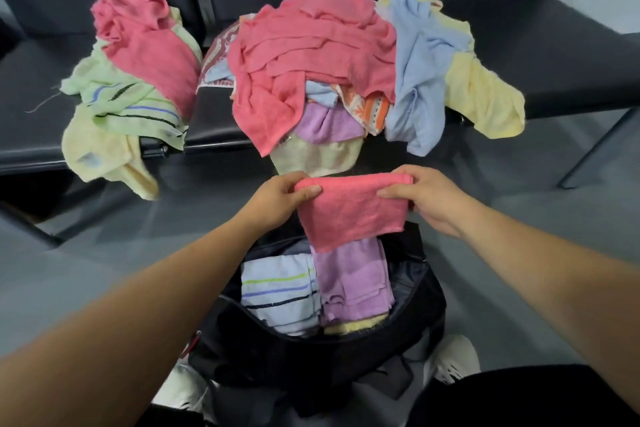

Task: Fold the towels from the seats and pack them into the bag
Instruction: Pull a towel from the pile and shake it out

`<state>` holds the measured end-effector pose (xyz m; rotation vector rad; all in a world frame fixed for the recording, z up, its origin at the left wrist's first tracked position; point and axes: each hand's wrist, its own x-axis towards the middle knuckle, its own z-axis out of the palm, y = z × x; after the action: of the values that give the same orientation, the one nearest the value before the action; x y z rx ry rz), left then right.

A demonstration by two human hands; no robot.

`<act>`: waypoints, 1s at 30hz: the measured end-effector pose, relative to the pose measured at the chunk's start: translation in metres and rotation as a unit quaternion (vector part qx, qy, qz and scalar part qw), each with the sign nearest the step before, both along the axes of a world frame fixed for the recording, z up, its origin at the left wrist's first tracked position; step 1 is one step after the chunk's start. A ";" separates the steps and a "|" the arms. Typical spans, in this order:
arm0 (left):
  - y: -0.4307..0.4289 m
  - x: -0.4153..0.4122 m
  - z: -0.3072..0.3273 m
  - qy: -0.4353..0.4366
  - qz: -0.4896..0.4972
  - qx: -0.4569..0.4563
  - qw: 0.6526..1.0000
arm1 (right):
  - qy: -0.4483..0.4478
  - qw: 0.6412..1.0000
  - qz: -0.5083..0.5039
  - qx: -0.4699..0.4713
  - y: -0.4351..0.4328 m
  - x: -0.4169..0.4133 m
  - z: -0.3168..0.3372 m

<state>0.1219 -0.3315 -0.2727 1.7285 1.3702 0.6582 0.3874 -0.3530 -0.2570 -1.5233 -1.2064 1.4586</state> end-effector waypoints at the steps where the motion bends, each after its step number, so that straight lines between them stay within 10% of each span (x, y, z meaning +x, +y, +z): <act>1: -0.001 0.004 -0.011 0.011 0.010 -0.027 1.000 | 0.027 0.999 -0.011 -0.021 0.000 0.001 -0.011; 11: -0.001 0.024 -0.138 0.065 0.039 -0.248 0.966 | -0.051 0.955 0.000 -0.292 0.021 0.001 -0.133; 16: 0.004 0.036 -0.189 0.024 0.134 -0.286 0.948 | -0.163 0.955 -0.087 -0.232 0.035 -0.012 -0.209; 21: 0.004 0.053 -0.207 0.157 0.094 -0.315 0.931 | -0.280 0.933 -0.035 -0.225 0.016 -0.017 -0.246; 30: -0.034 0.033 -0.201 0.144 0.007 -0.416 0.898 | -0.326 0.914 0.036 -0.240 -0.006 -0.005 -0.226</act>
<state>0.1552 -0.3657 -0.4737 1.1247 1.5492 -0.2061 0.3825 -0.3591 -0.4826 -2.4654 -1.3316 1.3985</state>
